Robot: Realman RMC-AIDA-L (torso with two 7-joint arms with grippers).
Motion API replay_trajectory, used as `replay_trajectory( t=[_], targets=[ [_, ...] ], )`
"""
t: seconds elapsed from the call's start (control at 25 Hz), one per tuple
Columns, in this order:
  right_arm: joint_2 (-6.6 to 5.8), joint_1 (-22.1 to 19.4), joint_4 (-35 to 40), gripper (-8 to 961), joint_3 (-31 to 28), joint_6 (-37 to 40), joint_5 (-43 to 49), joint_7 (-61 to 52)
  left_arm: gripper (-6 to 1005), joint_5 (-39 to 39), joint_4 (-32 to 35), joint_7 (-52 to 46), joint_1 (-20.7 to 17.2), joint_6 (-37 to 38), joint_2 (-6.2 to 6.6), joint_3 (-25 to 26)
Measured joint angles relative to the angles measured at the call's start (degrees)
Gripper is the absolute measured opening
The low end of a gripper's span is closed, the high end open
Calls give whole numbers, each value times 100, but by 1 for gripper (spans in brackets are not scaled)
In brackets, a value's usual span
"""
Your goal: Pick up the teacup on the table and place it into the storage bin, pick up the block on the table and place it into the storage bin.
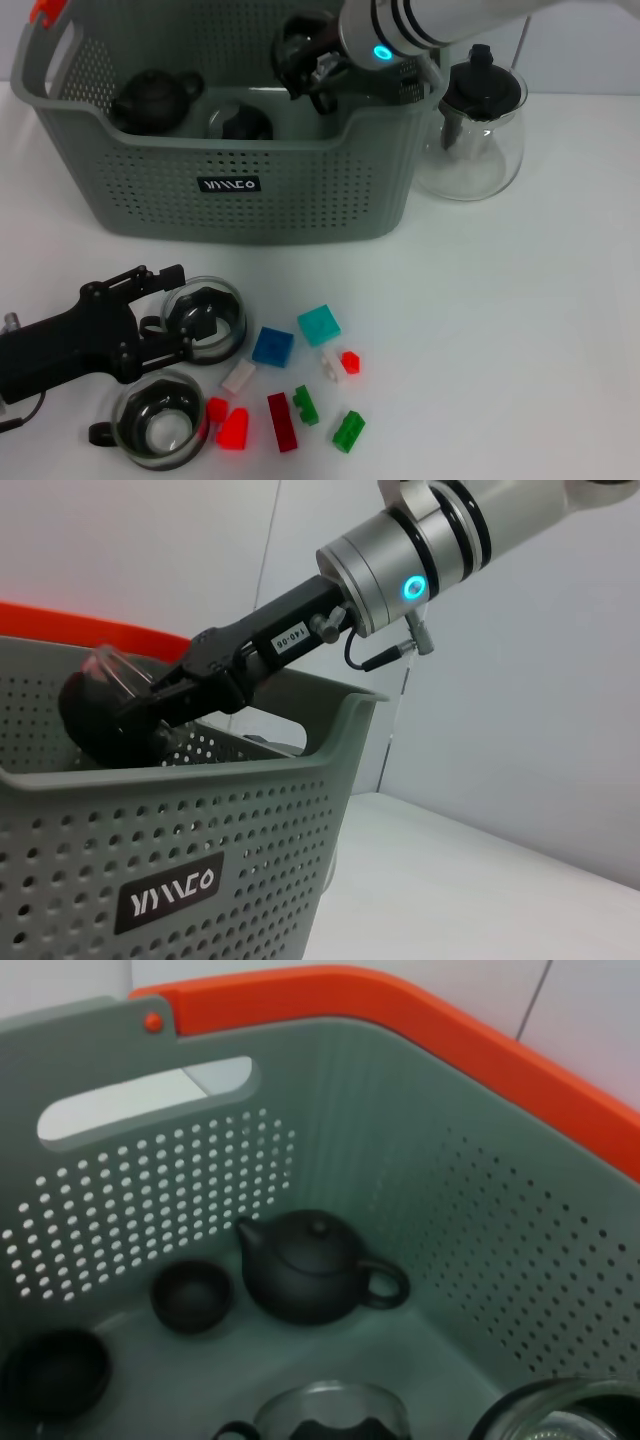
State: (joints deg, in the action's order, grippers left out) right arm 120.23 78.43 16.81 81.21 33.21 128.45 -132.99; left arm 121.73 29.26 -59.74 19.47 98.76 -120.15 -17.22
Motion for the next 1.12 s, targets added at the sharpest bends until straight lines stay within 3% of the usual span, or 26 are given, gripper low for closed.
replay_trajectory(
  t=[1.12],
  targets=[
    [-36,-406,176,57,-159,243,-6,1,779,-1,1,-3,-11,-7,-8,-9]
  ],
)
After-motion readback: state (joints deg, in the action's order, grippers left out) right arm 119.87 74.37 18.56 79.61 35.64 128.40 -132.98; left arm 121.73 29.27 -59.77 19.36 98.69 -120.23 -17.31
